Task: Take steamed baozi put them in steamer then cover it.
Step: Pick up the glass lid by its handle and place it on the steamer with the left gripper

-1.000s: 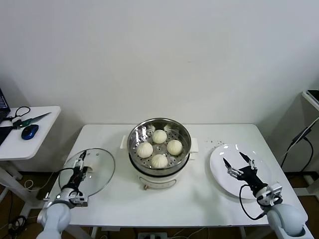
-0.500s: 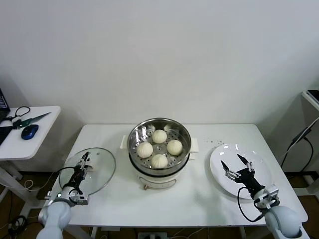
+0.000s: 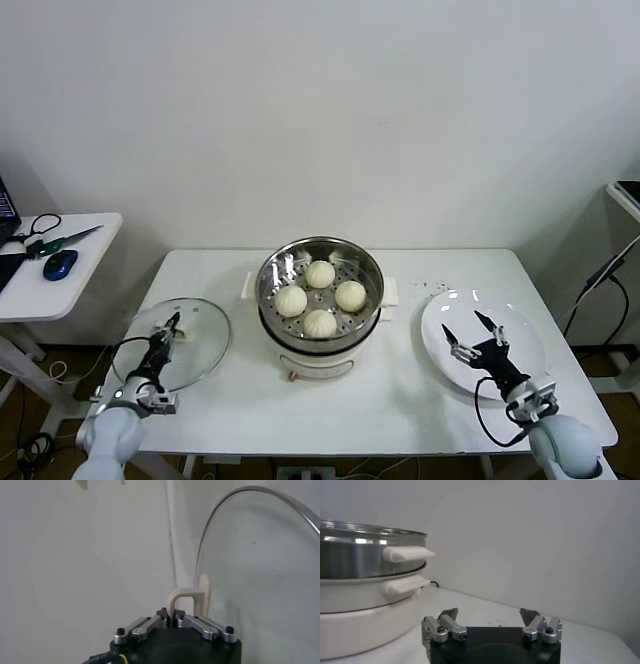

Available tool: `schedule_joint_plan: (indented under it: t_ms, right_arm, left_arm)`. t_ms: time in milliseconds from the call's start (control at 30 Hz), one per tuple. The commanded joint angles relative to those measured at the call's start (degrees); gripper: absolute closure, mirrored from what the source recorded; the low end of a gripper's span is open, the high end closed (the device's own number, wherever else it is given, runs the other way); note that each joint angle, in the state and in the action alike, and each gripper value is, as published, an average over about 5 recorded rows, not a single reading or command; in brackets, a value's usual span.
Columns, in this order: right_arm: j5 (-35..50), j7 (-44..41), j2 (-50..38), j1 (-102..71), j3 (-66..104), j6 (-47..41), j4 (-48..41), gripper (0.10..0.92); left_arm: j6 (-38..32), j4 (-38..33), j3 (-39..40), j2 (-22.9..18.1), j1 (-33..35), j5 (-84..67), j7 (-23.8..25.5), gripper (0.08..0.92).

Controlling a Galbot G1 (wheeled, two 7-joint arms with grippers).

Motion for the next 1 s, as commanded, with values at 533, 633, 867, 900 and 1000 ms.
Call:
schedule_joint_plan:
  t_ms: [533,633,867,900,1000]
  right_arm:
    - [-0.85,-0.42,-0.76,0.72,0.39,0.9,-1.41,0.203]
    - [-1.17,-0.32,-1.58,0.95,0.06,0.84,-1.55,0.203]
    - [-1.71,-0.32,-3.44,2.71,-0.78,1.08,-3.34,0.203]
    - [-1.75,-0.33,-3.55,2.93,-0.95,1.14,-3.62,0.203]
    - [-1.82,-0.39,-3.71,3.66,-1.47,1.24,-4.55,0.203]
  left_arm:
    - [22.19,-39.83,2.25,5.56,20.36,-10.69,6.57,0.85]
    - [27.43,-43.69,2.82,7.82,21.48,-10.43,8.78,0.85]
    - [39.13,-47.84,8.69,15.47,19.42,-13.82,11.76,0.85]
    - [40.99,-48.33,9.89,16.62,18.72,-14.43,12.15,0.85]
    - [46.77,-49.84,14.4,20.61,16.02,-16.47,13.82,0.85]
